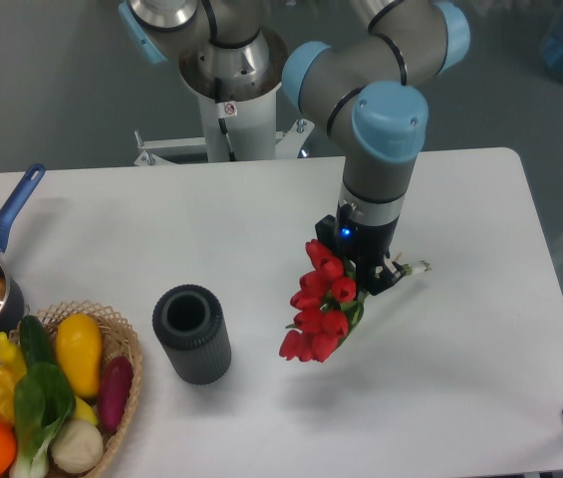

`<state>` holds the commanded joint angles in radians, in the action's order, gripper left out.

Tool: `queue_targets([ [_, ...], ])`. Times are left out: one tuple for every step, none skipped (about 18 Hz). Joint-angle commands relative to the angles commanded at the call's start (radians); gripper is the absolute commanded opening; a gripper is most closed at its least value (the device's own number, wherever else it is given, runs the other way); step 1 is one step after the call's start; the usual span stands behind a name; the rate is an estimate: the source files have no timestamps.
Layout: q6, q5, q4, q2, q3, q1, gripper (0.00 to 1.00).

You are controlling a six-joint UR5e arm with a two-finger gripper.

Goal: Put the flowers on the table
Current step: 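Tilt the gripper to lay the tulip bunch sideways and lower it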

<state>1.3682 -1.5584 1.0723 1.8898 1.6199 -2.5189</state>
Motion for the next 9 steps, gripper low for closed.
queue_targets([
  [0.011,-0.002,0.002,0.002,0.000,0.000,0.37],
  [0.014,-0.003,0.003,0.002,0.000,0.000,0.37],
  [0.014,-0.003,0.003,0.003,0.002,0.002,0.37],
  [0.014,-0.005,0.003,0.005,0.003,0.002,0.37],
  [0.014,-0.005,0.003,0.012,0.003,0.002,0.37],
  [0.014,-0.005,0.003,0.020,0.003,0.003,0.38],
  [0.014,-0.006,0.000,0.025,0.003,0.008,0.38],
  [0.015,-0.006,-0.002,0.032,0.002,0.009,0.38],
  [0.015,-0.006,-0.003,0.046,-0.002,0.009,0.38],
])
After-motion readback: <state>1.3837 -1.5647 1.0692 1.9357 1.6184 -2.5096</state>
